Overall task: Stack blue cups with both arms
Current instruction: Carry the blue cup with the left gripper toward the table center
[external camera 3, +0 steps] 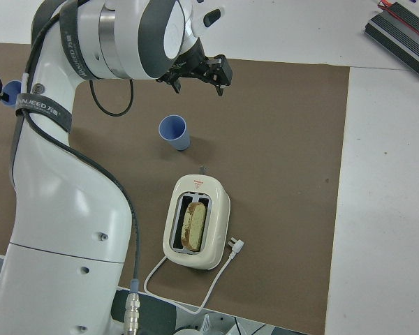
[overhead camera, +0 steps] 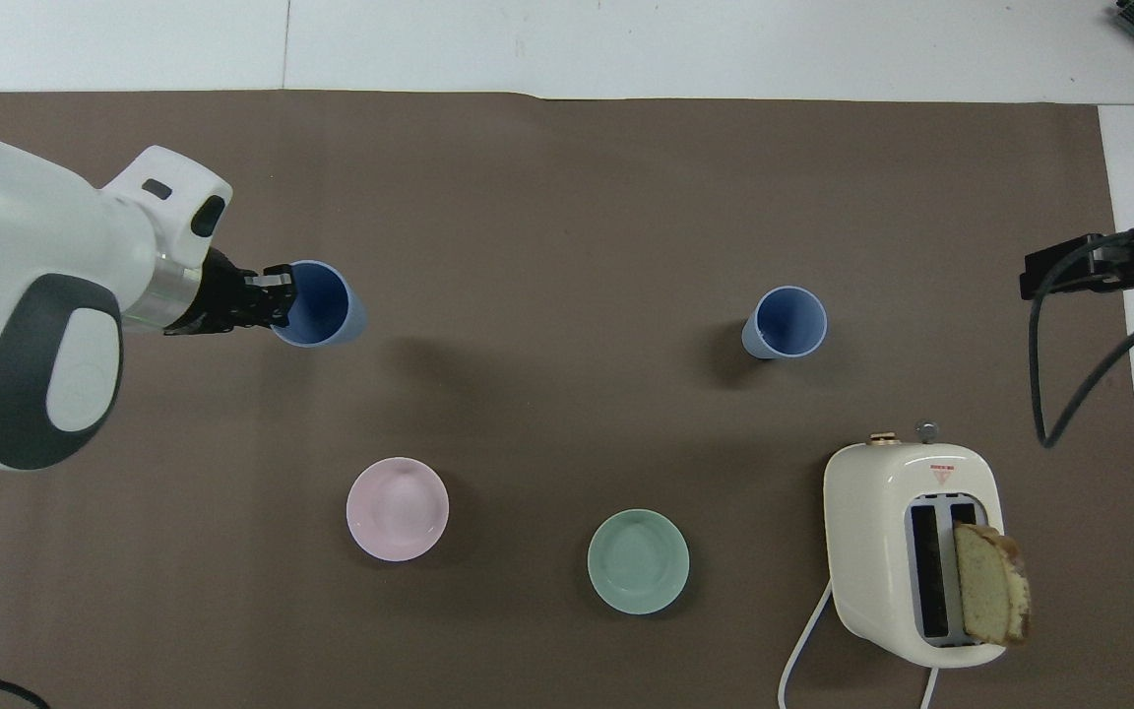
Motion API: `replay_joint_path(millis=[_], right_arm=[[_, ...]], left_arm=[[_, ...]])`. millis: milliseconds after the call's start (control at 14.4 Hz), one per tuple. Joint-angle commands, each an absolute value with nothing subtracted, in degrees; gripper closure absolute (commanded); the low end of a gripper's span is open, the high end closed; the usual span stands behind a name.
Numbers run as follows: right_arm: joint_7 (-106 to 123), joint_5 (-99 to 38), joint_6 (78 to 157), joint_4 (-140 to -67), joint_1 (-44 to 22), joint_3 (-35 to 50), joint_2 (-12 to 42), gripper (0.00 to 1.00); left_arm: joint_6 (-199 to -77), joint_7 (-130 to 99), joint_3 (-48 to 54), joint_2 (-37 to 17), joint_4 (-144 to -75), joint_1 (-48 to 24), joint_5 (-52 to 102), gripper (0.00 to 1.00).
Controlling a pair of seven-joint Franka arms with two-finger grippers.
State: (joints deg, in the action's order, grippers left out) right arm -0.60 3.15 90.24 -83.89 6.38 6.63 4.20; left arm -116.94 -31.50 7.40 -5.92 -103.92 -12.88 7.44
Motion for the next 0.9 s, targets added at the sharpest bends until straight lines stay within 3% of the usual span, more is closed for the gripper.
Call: replay_joint_path(millis=[0, 416, 833], right_arm=[[0.1, 2.5, 91.0, -85.0, 7.0, 6.9, 3.1, 0.0], [0.1, 2.5, 91.0, -85.0, 7.0, 6.9, 3.2, 0.0], [0.1, 2.5, 91.0, -85.0, 7.0, 6.9, 3.2, 0.0]], left_arm=[[-124.6, -38.6, 6.2, -10.6, -103.8, -19.1, 7.6, 1.0], [-128.8, -40.3, 6.2, -14.2, -104.6, -23.3, 7.6, 1.0], [-129.2, -39.0, 6.2, -14.6, -106.7, -24.1, 7.2, 1.0]])
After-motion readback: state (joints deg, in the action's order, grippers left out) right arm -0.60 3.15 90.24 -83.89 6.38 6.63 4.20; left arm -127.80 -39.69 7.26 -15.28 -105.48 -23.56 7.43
